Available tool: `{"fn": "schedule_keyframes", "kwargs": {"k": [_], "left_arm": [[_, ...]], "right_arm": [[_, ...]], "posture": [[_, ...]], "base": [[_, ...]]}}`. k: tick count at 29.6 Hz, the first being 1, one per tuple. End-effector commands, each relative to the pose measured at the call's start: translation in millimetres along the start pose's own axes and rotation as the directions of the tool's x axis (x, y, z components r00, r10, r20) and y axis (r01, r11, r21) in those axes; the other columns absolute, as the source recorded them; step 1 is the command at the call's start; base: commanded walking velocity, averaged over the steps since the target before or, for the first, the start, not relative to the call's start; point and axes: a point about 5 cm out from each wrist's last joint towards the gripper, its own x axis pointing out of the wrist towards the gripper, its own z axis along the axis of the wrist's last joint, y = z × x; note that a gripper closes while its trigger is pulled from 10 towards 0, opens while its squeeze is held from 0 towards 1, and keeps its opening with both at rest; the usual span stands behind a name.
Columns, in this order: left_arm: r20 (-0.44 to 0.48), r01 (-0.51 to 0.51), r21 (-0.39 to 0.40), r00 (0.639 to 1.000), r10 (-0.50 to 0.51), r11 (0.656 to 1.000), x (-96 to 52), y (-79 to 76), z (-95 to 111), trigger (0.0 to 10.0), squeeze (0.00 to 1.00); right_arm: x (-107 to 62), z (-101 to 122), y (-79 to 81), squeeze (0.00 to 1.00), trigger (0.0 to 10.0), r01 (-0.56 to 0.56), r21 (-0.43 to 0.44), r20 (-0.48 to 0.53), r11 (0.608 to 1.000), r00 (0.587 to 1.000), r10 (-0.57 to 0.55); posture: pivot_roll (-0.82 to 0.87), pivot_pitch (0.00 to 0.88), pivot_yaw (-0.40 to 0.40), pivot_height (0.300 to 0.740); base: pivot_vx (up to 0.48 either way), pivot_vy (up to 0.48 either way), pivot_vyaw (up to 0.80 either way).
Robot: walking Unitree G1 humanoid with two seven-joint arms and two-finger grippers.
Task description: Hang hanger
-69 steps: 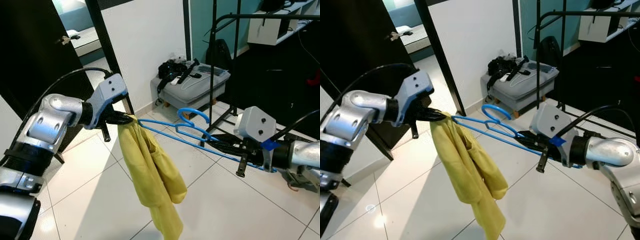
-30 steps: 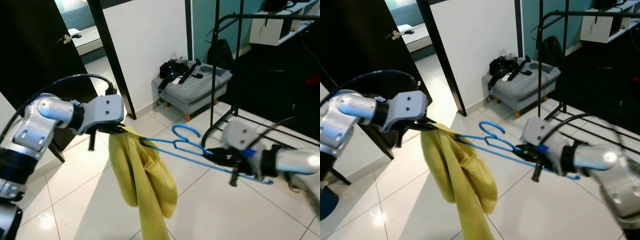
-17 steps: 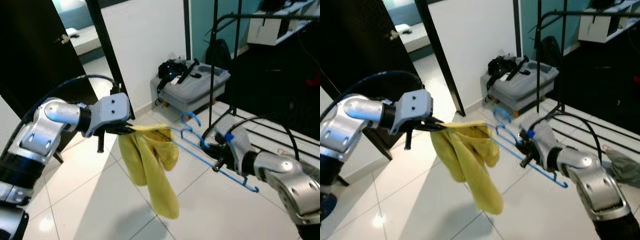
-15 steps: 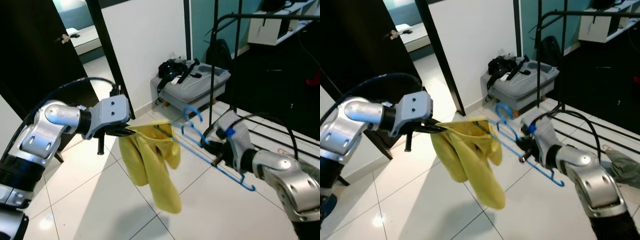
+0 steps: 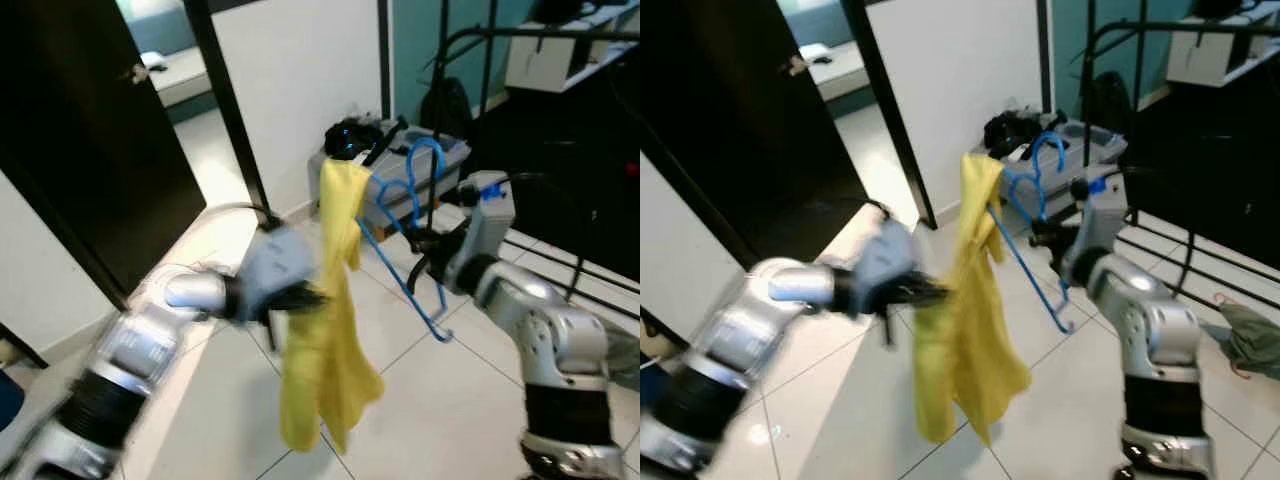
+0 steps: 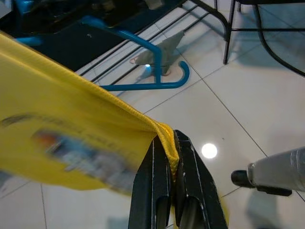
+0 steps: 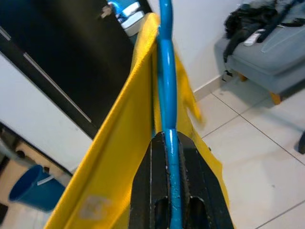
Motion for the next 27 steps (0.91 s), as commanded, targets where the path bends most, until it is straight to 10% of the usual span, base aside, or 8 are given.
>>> {"fn": "schedule_keyframes", "kwargs": {"k": [1, 16, 27], "left_arm": [[0.011, -0.002, -0.028, 1.0, 0.002, 1.0, 0.5, -3.2, -1, 10.0, 0.0], [0.162, -0.125, -0.233, 0.973, 0.165, 0.964, 45.3, -14.6, 12, 10.0, 0.0], [0.083, 0.092, -0.181, 0.993, -0.078, 0.979, 58.9, -58.5, -2, 10.0, 0.0]], "right_arm": [[0.6, 8, -2.3, 0.0, 10.0, 0.034, 0.036, 0.035, 0.999, 0.999, -0.036], [11.0, 16, 20.0, 0.0, 10.0, -0.021, 0.173, 0.102, 0.985, 0.995, 0.003], [13.0, 31, 17.9, 0.0, 10.0, 0.004, 0.244, 0.159, 0.97, 0.986, -0.044]], "posture": [[-0.07, 0.0, 0.149, 0.74], [-0.07, 0.0, 0.146, 0.74], [-0.09, 0.0, 0.138, 0.74]], "base": [[0.0, 0.0, 0.0], [0.0, 0.0, 0.0], [0.0, 0.0, 0.0]]}}
